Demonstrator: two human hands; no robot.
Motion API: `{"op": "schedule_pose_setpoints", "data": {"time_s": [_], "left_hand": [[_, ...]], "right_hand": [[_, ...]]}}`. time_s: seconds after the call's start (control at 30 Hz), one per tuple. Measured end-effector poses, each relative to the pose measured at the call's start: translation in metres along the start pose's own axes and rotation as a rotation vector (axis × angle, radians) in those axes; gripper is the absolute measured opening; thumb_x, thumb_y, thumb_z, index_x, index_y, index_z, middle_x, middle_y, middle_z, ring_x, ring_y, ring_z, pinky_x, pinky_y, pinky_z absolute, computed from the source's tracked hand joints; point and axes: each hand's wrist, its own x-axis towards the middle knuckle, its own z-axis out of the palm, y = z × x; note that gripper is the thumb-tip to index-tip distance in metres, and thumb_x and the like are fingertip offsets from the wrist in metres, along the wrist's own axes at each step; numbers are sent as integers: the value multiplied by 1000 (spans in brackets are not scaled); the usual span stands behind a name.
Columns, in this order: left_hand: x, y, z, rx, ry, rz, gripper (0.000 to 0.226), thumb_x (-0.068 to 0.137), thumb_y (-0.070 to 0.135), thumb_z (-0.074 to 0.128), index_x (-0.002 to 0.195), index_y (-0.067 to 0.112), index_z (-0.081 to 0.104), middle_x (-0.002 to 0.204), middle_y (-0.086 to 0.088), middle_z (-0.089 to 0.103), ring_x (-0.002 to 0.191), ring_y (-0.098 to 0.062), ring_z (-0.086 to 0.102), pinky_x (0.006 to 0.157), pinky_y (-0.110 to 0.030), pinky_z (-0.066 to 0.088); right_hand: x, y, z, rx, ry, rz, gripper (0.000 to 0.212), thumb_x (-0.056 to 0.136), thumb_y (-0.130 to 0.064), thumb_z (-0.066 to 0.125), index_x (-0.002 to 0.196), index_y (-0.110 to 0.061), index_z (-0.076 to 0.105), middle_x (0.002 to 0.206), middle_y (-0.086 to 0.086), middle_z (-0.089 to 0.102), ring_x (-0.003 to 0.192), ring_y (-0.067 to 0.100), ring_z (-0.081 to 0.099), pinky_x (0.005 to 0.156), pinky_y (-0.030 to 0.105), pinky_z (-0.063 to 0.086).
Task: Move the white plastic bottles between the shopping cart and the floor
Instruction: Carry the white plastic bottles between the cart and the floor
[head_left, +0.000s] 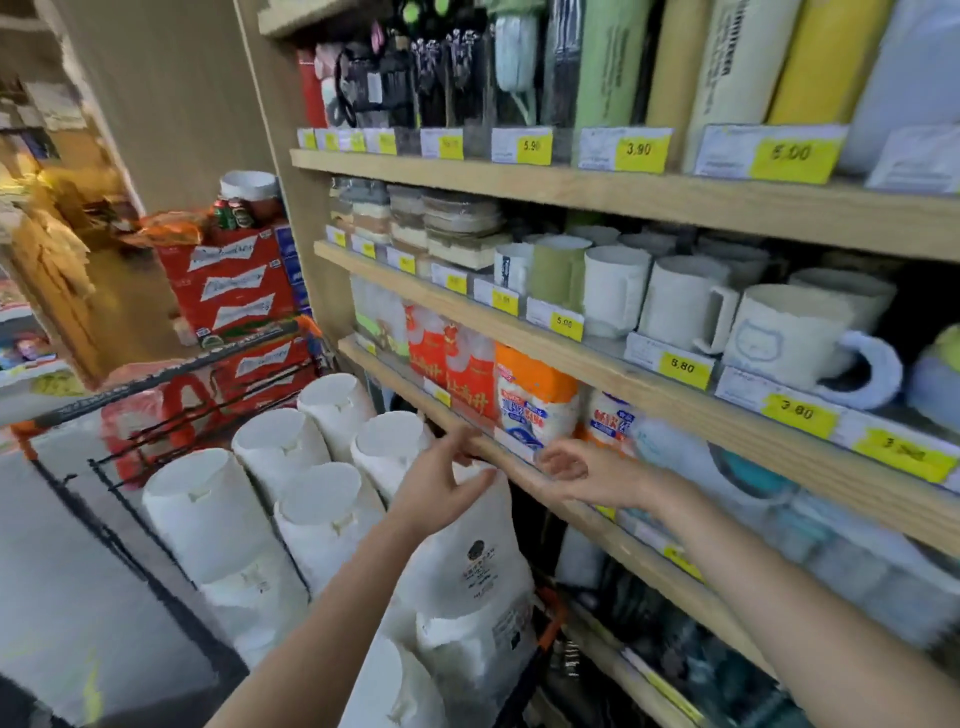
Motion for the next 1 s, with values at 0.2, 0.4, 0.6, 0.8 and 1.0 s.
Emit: {"op": "schedule_pose_setpoints", "data": {"time_s": [0.2,0.4,0.6,0.8,1.0], "left_hand": [[-14,32,45,-143,-262,204,45,83,35,65,123,19,54,101,4,62,87,2,58,73,-8,42],[-62,100,118,-187,-606,362,41,79,41,64,113,18,59,91,8,64,85,-6,62,79,-18,45],[-148,185,190,-179,-934,587,17,83,24,67,99,19,64,81,6,67,75,-12,64,76,-31,52],[-287,276,237,-294,-950,772,22,85,26,65,106,20,65,85,15,61,85,-5,60,78,-19,43],[-439,367,292,-398,-1160,780,19,81,23,63,99,19,67,81,15,65,79,0,62,76,-15,45]], "right_hand": [[-121,19,23,80,326,225,37,86,-21,67,120,-17,54,112,2,57,103,19,58,90,20,46],[-275,30,64,157,458,510,38,89,-27,63,124,-20,52,111,-5,56,103,12,55,88,22,42],[-432,36,124,263,637,782,31,89,-30,63,118,-23,55,117,6,58,105,18,57,89,26,44],[-593,18,212,200,941,967,24,88,-15,64,112,-11,60,101,5,65,93,19,61,75,13,42],[-745,11,291,303,1136,1096,23,86,-23,66,108,-26,61,98,-10,64,87,7,62,81,20,48]]}}
